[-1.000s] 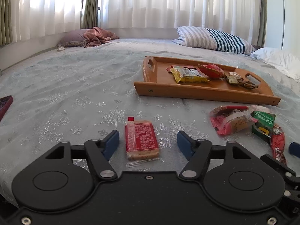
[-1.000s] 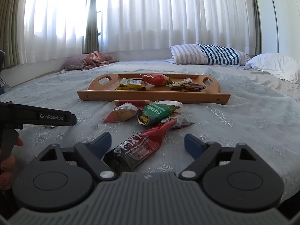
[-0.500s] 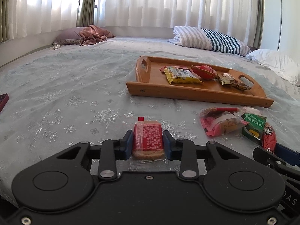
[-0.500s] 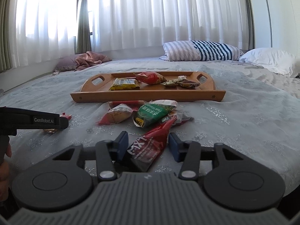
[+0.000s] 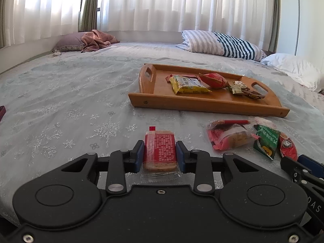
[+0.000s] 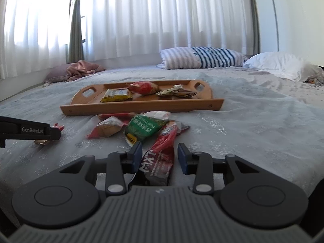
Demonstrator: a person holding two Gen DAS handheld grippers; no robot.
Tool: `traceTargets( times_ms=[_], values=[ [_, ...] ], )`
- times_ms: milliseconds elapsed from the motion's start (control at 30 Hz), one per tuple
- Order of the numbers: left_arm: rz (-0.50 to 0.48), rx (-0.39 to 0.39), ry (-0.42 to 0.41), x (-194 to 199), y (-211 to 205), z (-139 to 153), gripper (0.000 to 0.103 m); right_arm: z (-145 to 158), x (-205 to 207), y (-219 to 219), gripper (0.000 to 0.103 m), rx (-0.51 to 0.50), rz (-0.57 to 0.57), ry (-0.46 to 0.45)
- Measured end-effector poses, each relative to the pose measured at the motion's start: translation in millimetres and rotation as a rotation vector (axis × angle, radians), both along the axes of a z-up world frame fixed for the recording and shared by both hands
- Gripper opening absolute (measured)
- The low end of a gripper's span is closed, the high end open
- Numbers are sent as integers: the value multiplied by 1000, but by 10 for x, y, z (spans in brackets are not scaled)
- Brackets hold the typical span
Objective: Organize snacks
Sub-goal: 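Lift the red biscuit pack and red wrapper off the pile with both tools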
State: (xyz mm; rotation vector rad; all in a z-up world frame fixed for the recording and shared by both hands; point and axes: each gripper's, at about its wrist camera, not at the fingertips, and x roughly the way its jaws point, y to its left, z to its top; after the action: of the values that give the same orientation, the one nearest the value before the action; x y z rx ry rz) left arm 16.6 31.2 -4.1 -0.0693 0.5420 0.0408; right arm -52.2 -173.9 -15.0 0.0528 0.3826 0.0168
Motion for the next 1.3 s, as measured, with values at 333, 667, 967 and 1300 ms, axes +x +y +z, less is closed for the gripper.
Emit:
traceTargets(
  times_ms=[333,667,967,1300],
  values=[
    [-17,-7,1,16,-85,10,32,24,97,-7,43,-1,-46,13],
    [-43,10,-6,22,-242,-15,32,7,246,53,33,0,-80,40],
    [-16,45,-8,50,-273,-65,40,-42,308,110,33,-34,-79,47],
    [-12,-1,31,176,-229,-32,32,-31,377,92,29,-31,-63,53]
  ],
)
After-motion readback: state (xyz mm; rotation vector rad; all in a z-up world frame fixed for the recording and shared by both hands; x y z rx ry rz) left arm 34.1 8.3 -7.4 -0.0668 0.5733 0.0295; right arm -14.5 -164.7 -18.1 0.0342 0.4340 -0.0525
